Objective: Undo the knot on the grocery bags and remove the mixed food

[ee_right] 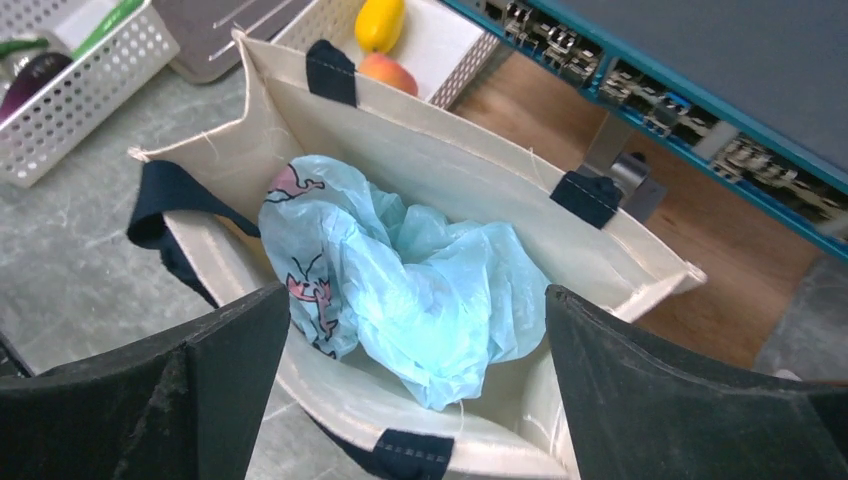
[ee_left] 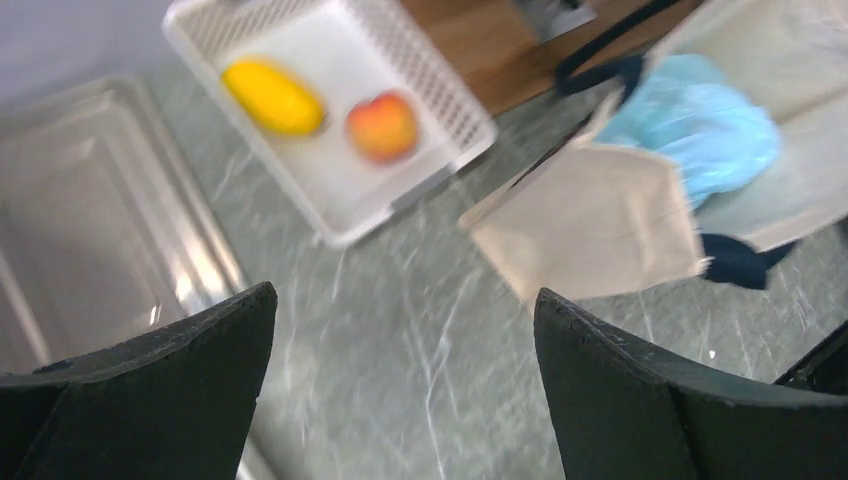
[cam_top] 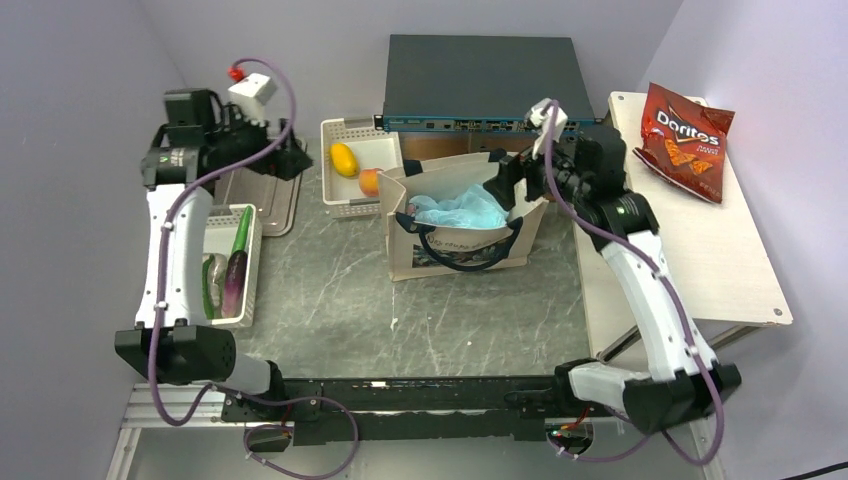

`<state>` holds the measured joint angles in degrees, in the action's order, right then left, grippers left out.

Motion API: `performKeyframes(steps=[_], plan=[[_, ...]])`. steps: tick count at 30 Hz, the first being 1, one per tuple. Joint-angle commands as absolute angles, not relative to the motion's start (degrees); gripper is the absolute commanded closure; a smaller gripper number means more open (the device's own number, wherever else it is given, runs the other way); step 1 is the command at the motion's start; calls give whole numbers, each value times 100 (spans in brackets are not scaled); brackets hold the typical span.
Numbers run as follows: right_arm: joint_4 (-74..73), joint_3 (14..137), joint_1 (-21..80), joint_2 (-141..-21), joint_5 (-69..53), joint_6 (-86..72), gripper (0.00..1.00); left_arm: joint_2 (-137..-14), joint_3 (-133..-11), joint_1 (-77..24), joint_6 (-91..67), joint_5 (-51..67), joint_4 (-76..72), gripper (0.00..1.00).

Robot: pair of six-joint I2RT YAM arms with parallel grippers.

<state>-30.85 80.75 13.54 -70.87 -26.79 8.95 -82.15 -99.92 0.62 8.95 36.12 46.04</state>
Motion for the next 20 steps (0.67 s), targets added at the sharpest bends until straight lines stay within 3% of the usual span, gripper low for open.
performKeyframes(steps=[1,10,20], plan=[[-2708,7747,1320,-6295,-2333,403,0,-8251,-10082,845,943,3349,6111,1],[-3147,6604,862,-5242,-2479,-229,0,-7275,-8233,1156,1310,2531,5545,1],[-3246,6637,482,-5102,-2956,66,0,-6987,-8167,1108,1274,2582,5476,0]])
